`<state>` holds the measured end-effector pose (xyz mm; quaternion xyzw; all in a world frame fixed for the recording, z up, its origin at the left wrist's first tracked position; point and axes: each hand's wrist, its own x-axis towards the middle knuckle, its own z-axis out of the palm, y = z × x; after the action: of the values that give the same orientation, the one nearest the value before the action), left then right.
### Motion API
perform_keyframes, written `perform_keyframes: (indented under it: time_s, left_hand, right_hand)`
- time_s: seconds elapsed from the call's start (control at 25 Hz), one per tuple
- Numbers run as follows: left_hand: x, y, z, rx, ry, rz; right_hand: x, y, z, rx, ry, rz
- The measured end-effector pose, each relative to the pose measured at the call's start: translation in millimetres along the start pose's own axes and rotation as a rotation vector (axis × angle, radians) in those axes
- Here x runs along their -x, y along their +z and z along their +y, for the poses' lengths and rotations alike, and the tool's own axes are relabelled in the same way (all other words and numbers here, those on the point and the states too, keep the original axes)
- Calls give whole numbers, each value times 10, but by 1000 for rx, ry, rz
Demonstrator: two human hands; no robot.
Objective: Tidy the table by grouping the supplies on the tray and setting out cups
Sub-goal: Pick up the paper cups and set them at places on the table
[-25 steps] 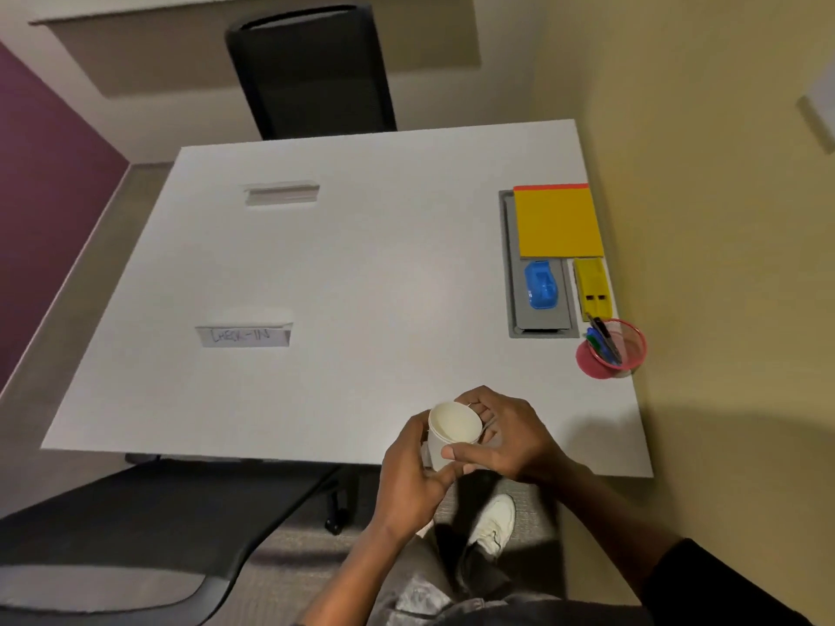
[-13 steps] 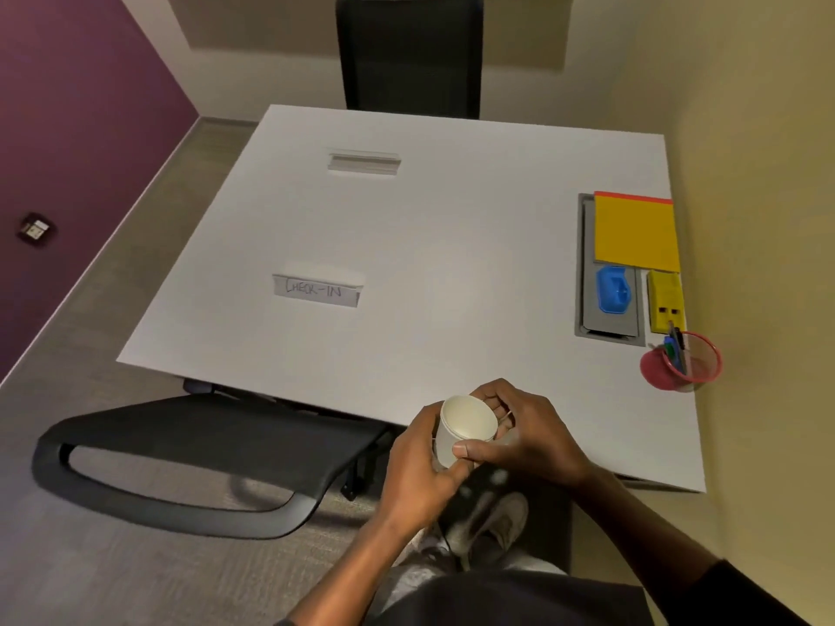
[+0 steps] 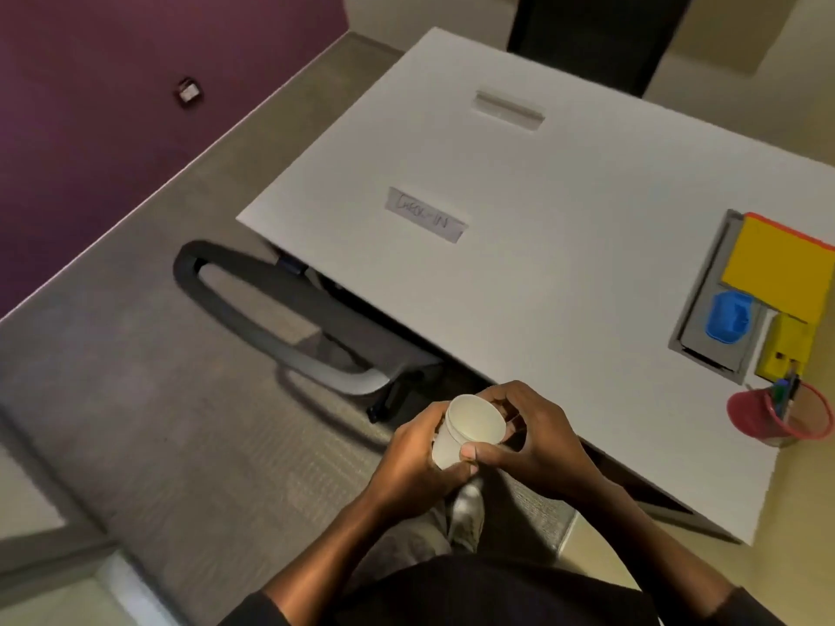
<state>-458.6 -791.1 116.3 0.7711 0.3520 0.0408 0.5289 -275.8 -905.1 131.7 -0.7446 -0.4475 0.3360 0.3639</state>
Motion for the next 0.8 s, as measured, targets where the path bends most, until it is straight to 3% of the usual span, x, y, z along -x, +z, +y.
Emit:
perform_keyframes:
  time_s: [0.2, 0.44, 0.8]
  left_hand:
    - [652, -21, -323, -21, -2, 174]
    - [1313, -323, -732, 172, -232, 392]
    - [1845, -1547, -1580, 198, -332, 560]
  right_hand:
    - [80, 402, -141, 88, -89, -227]
    - [62, 1215, -554, 111, -175, -341]
    - [-558, 2678, -1612, 117, -275, -510]
